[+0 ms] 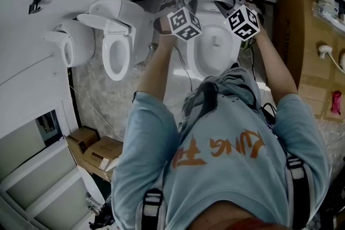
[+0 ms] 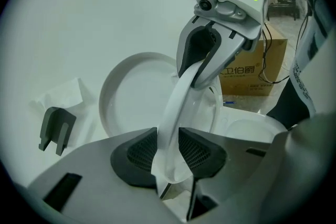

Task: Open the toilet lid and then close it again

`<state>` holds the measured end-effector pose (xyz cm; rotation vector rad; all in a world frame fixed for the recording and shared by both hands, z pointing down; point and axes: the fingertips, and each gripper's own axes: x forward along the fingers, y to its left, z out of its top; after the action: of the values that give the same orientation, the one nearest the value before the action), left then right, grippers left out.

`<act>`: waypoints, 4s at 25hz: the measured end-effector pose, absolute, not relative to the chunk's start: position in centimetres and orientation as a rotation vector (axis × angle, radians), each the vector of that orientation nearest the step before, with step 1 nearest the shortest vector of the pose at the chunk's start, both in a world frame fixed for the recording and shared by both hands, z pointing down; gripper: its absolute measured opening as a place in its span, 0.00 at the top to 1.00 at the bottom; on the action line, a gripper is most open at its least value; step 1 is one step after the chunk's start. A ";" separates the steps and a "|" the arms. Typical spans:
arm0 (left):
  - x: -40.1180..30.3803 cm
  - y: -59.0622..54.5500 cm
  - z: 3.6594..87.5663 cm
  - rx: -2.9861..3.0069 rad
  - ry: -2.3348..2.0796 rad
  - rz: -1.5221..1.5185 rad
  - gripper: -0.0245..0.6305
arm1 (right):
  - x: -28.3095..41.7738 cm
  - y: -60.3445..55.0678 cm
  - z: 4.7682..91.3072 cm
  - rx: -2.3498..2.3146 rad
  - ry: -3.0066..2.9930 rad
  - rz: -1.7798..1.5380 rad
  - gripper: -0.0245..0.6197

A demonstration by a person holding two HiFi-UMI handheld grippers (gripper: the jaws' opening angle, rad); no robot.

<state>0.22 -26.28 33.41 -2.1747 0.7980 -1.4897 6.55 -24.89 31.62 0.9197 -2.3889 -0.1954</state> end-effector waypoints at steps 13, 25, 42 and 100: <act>-2.9 -16.2 35.1 -2.161 0.701 -1.453 0.80 | 3.3 -14.7 34.2 0.759 -2.340 -0.187 0.77; -6.1 -6.6 39.3 -2.200 0.652 -1.478 0.76 | -0.1 -5.4 39.2 0.614 -2.252 -0.156 0.74; -9.0 3.8 49.4 -2.235 0.557 -1.562 0.71 | -2.9 4.7 49.9 0.371 -2.103 -0.235 0.68; -10.0 13.7 73.7 -2.537 0.524 -1.997 0.77 | -4.2 14.2 72.9 0.314 -2.083 0.195 0.72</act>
<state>-9.97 13.65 73.67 -2.5367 0.5242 -1.9967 -4.25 14.24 72.95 0.3139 -2.0827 0.1954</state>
